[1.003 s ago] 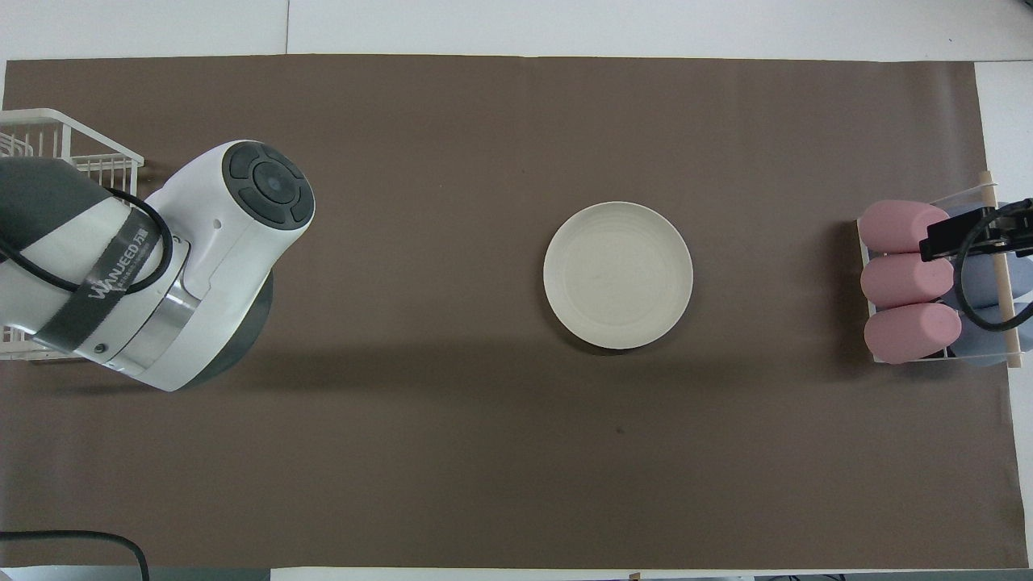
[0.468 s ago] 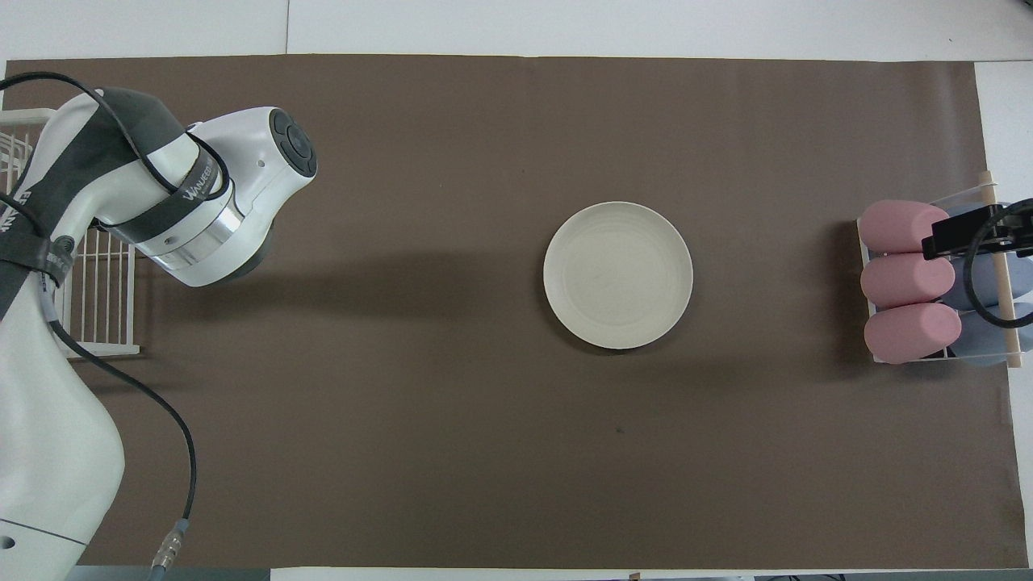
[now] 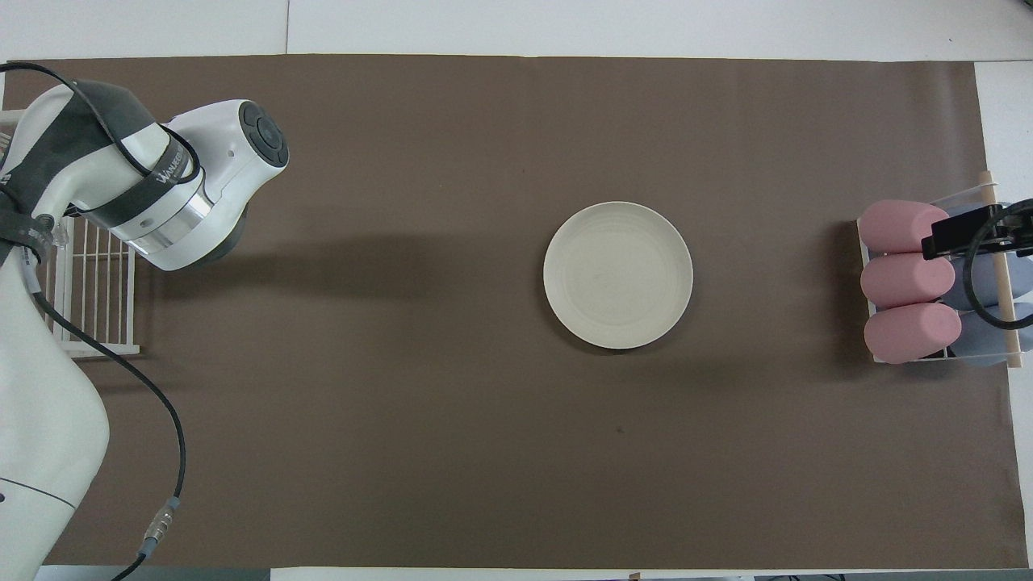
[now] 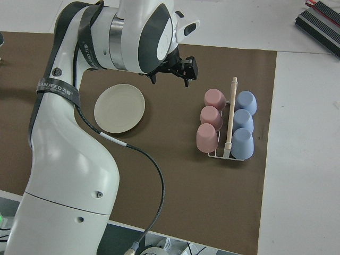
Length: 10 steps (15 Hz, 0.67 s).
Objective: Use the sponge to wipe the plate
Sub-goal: 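Lower the scrubber into the wire rack and open the left gripper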
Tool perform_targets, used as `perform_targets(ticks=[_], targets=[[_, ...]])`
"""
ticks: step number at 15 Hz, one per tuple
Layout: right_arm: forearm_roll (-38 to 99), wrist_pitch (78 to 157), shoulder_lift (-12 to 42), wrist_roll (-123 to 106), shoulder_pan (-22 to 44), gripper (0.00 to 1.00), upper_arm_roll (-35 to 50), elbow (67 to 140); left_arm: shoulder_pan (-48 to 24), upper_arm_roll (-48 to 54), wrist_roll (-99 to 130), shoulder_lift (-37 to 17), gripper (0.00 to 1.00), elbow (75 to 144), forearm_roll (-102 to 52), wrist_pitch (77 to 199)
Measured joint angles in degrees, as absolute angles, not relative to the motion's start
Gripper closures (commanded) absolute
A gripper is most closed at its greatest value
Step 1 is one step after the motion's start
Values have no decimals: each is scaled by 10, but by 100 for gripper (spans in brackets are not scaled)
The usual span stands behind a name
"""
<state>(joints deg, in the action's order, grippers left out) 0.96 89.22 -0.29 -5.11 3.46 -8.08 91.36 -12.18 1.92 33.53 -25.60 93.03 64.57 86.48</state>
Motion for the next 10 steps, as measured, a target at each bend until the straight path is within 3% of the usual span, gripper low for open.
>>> perform_targets(ticks=[10], targets=[[10,892,-3,-51,35,0,-81,914,-116,18,335,-256,0,933,646,880]])
